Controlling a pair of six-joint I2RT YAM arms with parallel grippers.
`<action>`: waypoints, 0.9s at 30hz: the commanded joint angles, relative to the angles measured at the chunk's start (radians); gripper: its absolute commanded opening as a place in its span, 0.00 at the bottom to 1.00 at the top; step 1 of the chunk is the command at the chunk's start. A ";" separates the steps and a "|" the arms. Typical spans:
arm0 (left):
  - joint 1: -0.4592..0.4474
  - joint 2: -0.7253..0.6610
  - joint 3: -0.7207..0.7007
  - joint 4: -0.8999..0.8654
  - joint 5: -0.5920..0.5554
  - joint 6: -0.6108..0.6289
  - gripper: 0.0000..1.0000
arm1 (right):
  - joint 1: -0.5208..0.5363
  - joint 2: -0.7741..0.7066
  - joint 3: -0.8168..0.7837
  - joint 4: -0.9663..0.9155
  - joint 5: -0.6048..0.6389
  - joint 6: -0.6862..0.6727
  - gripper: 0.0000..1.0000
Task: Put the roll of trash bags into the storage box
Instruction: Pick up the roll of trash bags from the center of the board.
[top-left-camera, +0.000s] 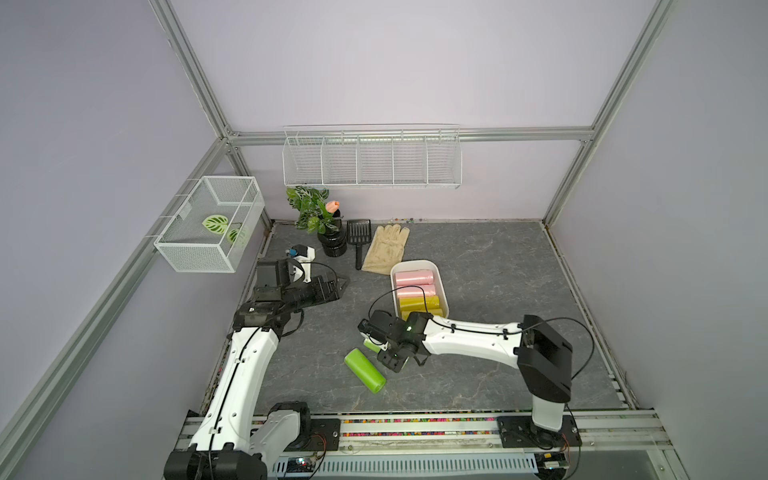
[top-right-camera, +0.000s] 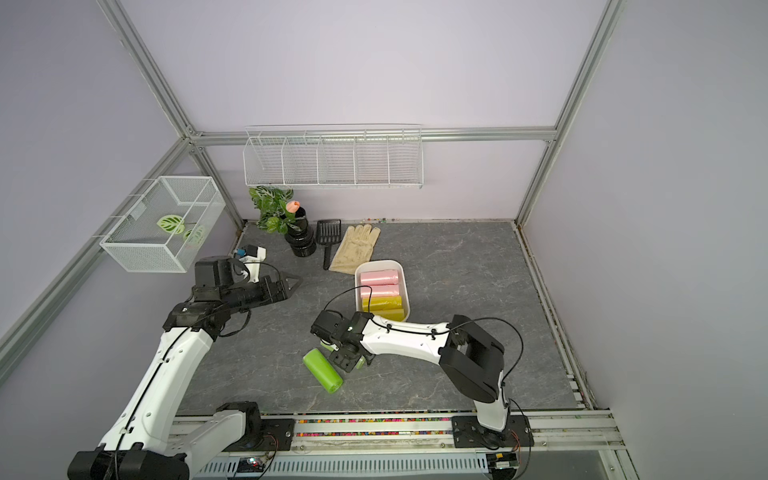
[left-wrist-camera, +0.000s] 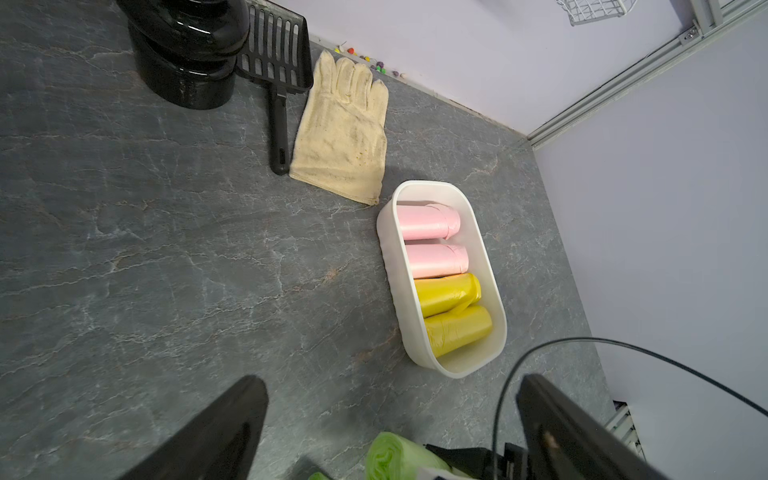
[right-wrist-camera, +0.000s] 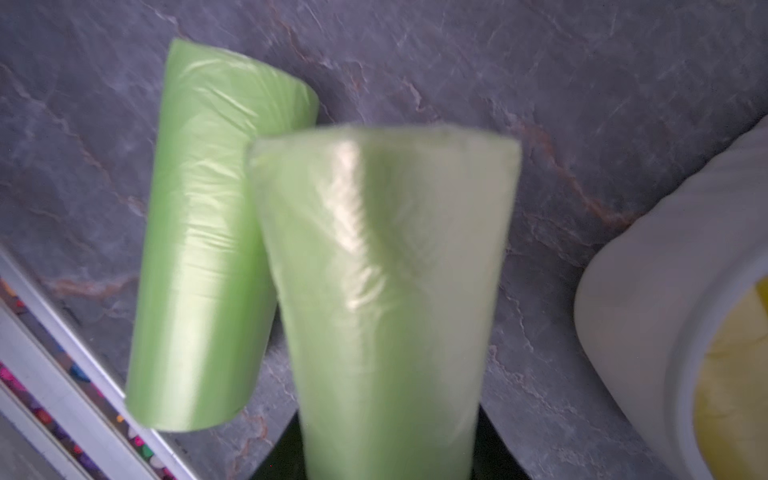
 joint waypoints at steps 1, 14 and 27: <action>-0.003 -0.015 0.007 0.010 0.003 0.004 1.00 | 0.003 -0.072 -0.068 0.112 0.010 -0.061 0.00; -0.003 -0.015 0.007 0.011 0.006 0.000 1.00 | -0.003 -0.115 -0.110 0.098 0.020 -0.172 0.00; -0.003 -0.018 0.007 0.010 0.003 0.000 1.00 | -0.160 -0.502 -0.239 0.117 -0.027 -0.474 0.00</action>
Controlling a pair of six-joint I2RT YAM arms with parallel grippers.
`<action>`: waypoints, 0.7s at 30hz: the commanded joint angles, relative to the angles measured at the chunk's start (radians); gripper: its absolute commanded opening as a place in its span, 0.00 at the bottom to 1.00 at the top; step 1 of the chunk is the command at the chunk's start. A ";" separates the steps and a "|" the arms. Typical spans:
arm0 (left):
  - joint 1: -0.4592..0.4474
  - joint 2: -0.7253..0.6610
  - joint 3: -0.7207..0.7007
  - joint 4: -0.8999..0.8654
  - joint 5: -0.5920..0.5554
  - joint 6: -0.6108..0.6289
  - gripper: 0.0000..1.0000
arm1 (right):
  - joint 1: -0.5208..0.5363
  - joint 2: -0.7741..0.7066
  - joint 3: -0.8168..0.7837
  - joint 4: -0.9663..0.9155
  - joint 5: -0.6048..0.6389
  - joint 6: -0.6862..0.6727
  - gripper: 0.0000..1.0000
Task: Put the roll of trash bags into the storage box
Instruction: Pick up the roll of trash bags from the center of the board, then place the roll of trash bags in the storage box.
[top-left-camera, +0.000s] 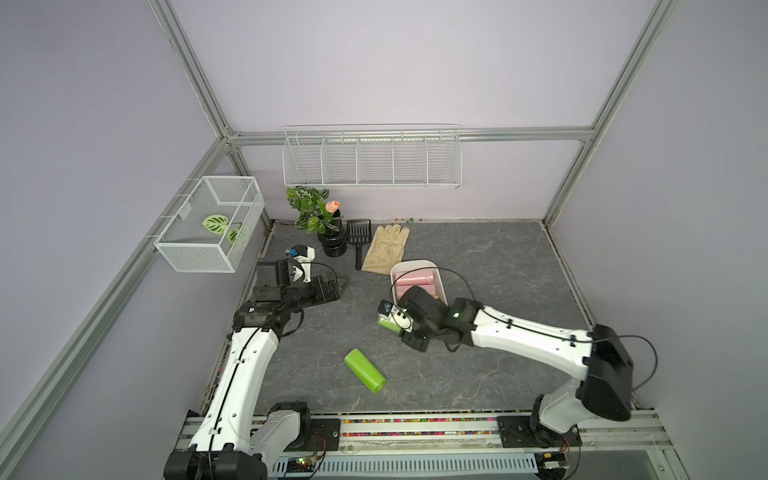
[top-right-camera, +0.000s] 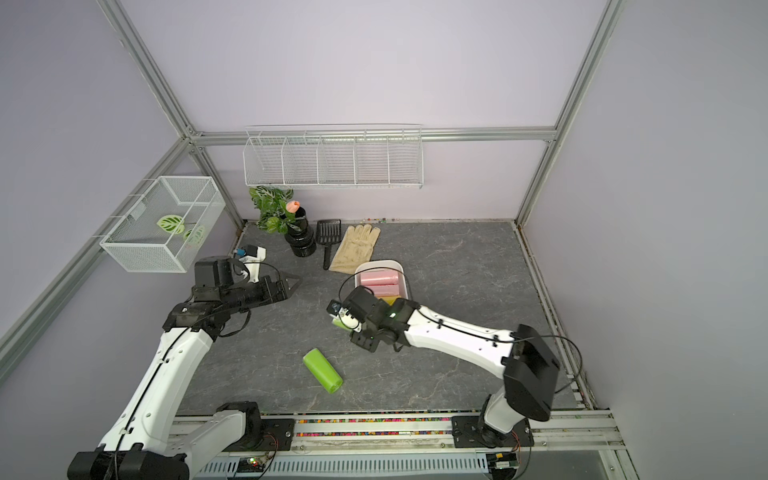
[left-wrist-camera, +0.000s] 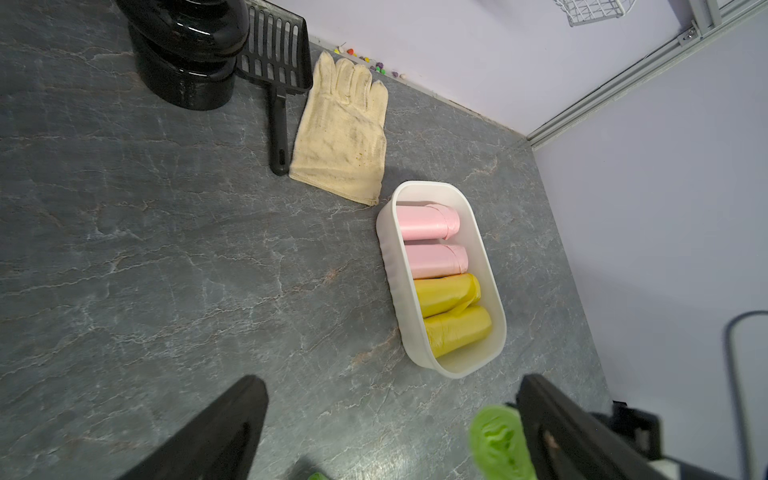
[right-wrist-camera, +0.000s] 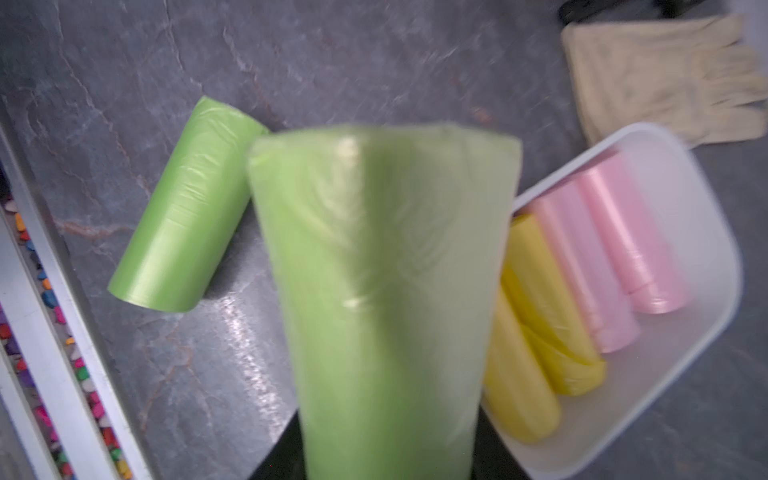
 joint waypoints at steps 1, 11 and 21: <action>-0.003 -0.016 0.007 0.010 0.003 0.001 1.00 | -0.013 -0.186 -0.110 0.066 -0.024 -0.185 0.00; -0.003 -0.011 0.007 0.010 0.007 -0.001 1.00 | -0.171 -0.276 -0.088 -0.265 -0.201 -0.600 0.00; -0.002 -0.017 0.007 0.007 0.003 0.001 1.00 | -0.305 0.174 0.267 -0.510 -0.297 -0.691 0.00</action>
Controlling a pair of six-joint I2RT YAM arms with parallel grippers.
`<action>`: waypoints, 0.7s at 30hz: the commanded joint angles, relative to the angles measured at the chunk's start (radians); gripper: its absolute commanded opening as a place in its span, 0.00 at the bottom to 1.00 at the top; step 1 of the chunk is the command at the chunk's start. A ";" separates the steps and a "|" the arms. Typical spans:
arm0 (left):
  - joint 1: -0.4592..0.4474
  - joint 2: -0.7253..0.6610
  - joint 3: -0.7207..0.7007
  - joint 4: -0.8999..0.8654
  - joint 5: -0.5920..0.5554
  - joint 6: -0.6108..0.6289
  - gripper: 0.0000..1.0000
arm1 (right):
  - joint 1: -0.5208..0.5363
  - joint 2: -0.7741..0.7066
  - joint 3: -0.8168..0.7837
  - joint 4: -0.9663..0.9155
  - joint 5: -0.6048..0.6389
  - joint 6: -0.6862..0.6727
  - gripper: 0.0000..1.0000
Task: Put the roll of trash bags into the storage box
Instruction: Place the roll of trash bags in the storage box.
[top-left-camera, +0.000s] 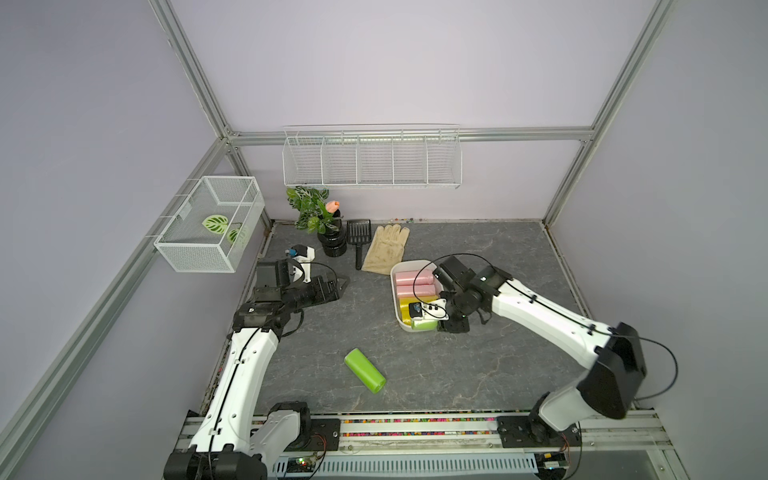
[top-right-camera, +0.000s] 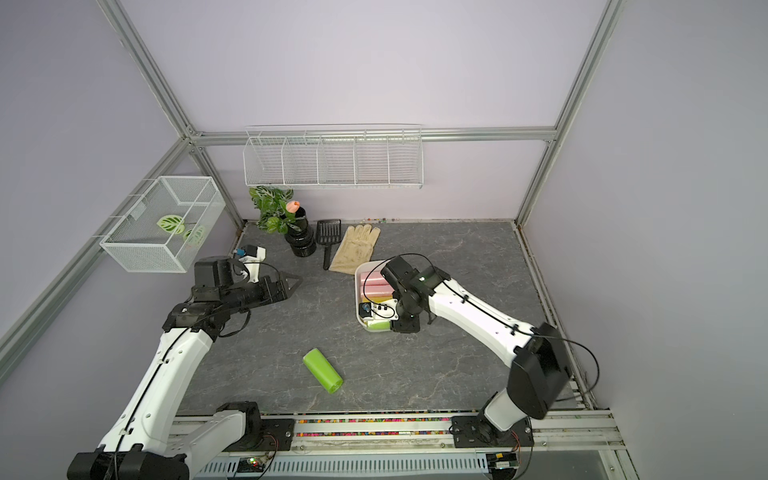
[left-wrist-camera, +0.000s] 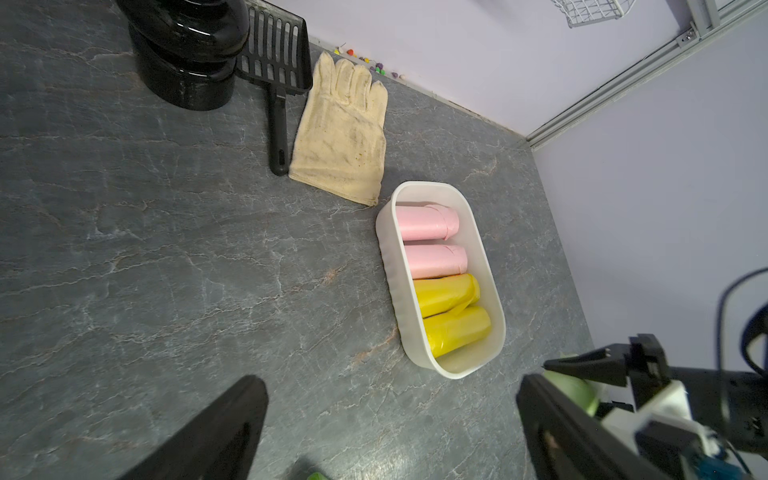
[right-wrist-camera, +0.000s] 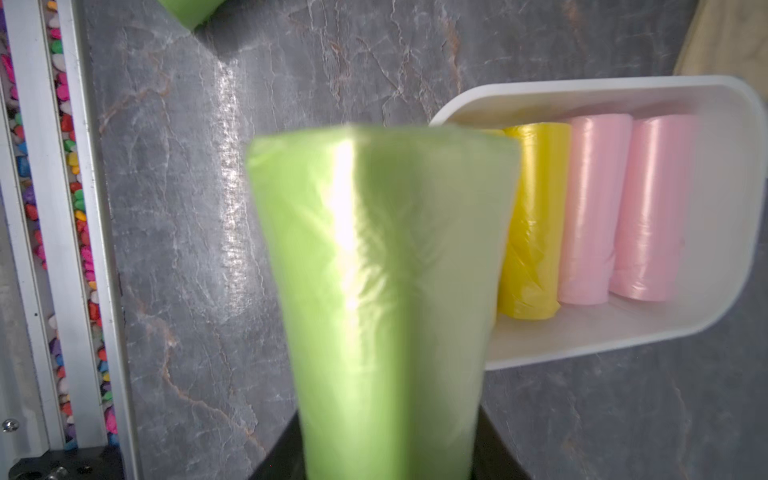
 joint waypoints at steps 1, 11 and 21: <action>-0.003 -0.014 0.007 0.007 0.002 0.003 1.00 | -0.020 0.090 0.124 -0.101 -0.049 -0.035 0.00; -0.003 -0.015 0.009 0.007 -0.003 0.005 1.00 | -0.030 0.296 0.305 -0.169 -0.014 -0.122 0.00; -0.004 -0.014 0.009 0.005 -0.001 0.005 1.00 | -0.088 0.444 0.430 -0.200 -0.028 -0.172 0.00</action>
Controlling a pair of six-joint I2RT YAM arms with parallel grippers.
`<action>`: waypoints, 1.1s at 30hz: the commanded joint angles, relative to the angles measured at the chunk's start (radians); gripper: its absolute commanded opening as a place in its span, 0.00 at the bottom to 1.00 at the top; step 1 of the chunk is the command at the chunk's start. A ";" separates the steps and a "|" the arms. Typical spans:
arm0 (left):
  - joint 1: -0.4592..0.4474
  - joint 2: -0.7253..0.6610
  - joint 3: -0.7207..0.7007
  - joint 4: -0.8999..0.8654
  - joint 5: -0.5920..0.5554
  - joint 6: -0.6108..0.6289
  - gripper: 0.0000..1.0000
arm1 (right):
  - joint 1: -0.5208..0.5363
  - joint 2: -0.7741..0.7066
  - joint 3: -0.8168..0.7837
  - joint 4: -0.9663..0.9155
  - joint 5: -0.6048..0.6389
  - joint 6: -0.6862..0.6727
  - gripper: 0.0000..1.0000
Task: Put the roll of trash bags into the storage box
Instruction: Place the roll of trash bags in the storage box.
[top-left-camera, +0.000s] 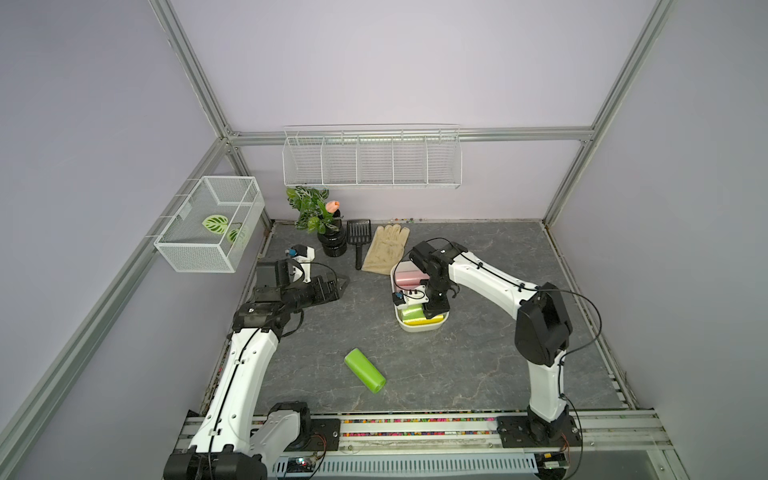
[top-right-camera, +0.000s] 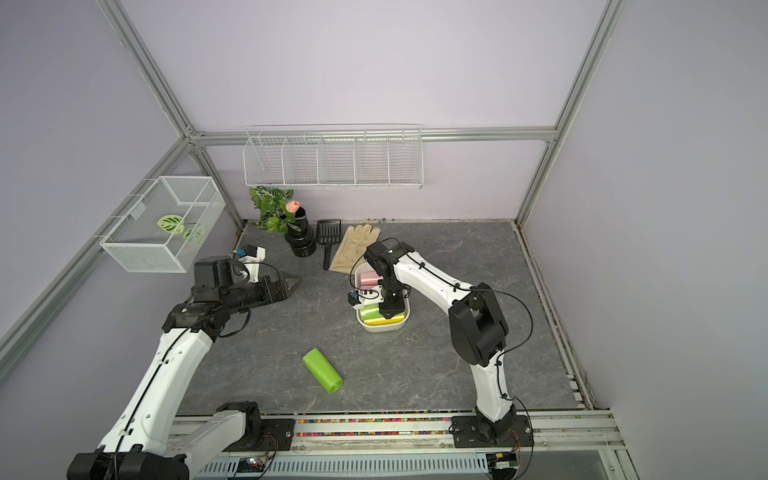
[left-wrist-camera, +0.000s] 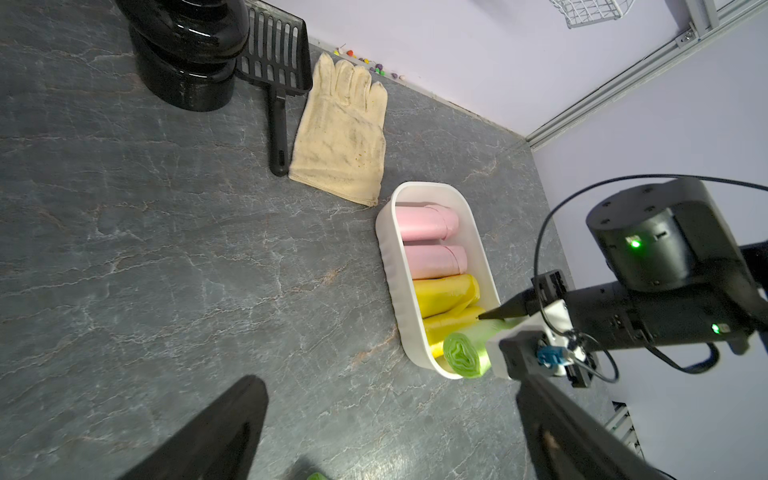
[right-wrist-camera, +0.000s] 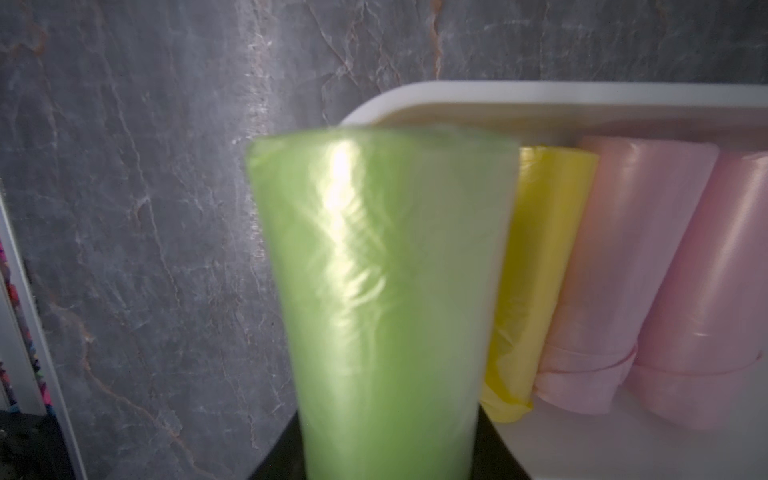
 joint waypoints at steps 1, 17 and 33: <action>-0.003 -0.013 0.009 0.006 -0.002 0.005 1.00 | -0.026 0.032 0.056 -0.040 -0.040 -0.031 0.00; -0.003 -0.011 0.009 0.007 -0.003 0.006 1.00 | -0.025 0.119 0.103 -0.035 -0.054 -0.005 0.09; -0.003 -0.020 0.007 0.007 0.000 0.006 1.00 | -0.026 0.081 0.089 -0.038 -0.061 0.046 0.31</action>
